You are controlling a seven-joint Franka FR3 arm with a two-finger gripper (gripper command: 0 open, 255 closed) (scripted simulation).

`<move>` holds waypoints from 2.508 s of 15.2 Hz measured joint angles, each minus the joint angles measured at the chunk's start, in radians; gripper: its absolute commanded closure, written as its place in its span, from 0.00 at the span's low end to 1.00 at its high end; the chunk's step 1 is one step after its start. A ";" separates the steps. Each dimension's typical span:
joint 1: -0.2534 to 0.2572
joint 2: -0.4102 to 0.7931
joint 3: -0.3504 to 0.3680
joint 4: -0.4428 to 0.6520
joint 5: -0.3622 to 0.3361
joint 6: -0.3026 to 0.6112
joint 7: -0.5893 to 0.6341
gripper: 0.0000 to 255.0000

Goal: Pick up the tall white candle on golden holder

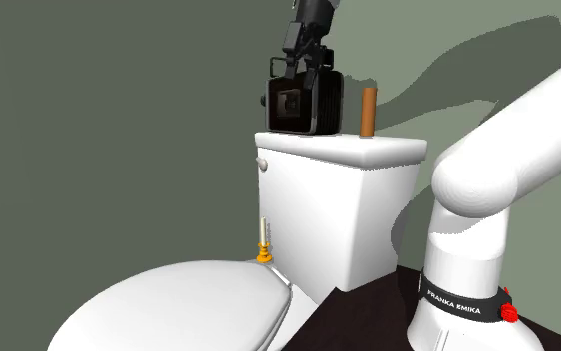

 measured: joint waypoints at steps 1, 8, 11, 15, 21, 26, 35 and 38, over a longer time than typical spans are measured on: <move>0.000 0.000 0.000 0.000 0.000 0.000 0.000 0.00; 0.010 0.180 -0.015 -0.013 -0.046 0.097 -0.080 0.00; 0.012 0.291 -0.026 0.007 -0.071 0.141 -0.122 0.00; 0.012 0.430 -0.038 0.031 -0.105 0.195 -0.173 0.00; 0.014 0.656 -0.042 0.102 -0.151 0.264 -0.228 0.00; 0.011 0.854 -0.046 0.188 -0.194 0.307 -0.270 0.00; 0.007 1.188 -0.054 0.365 -0.280 0.344 -0.324 0.00; 0.007 1.315 -0.058 0.451 -0.308 0.348 -0.338 0.00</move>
